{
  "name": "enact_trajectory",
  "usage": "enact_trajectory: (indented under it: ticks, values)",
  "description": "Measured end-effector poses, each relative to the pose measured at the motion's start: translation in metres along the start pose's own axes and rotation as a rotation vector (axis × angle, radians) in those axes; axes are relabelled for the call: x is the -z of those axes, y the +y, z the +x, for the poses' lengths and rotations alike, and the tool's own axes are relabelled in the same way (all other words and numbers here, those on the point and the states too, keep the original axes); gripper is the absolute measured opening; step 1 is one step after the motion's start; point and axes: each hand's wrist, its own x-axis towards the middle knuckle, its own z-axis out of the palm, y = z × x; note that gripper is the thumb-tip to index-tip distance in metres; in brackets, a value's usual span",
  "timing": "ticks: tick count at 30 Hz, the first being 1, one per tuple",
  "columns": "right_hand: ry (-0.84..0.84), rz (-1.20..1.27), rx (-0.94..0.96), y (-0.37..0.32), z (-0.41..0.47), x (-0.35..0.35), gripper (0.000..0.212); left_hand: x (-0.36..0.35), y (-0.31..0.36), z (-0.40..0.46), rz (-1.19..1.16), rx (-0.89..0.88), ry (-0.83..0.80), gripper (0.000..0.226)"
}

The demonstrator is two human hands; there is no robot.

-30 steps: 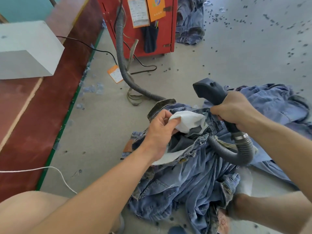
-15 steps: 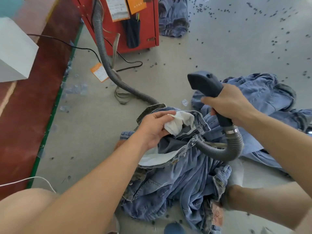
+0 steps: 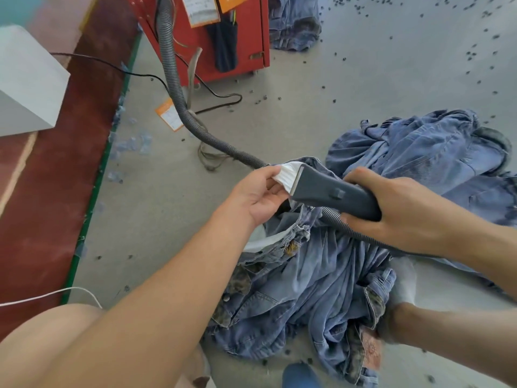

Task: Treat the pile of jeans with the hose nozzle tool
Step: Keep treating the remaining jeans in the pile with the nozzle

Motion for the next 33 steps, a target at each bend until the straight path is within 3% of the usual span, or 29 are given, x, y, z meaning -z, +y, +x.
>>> enact_trajectory:
  ticks: [12, 19, 26, 33]
  values:
    - [0.052, -0.257, -0.052, -0.02, 0.004, -0.024, 0.037, -0.003, -0.005, 0.001, 0.057, -0.024, -0.028, 0.007]
    - [0.217, -0.215, -0.072, -0.021, 0.008, -0.012, 0.035, -0.003, -0.006, -0.001, 0.022, -0.02, -0.04, 0.01]
    - [0.046, -0.21, -0.092, -0.028, 0.006, -0.02, 0.035, 0.0, -0.005, 0.002, 0.031, -0.039, -0.035, 0.009]
    - [0.328, 0.032, -0.235, -0.013, 0.025, 0.014, 0.029, 0.009, 0.0, 0.007, -0.033, -0.023, -0.034, 0.011]
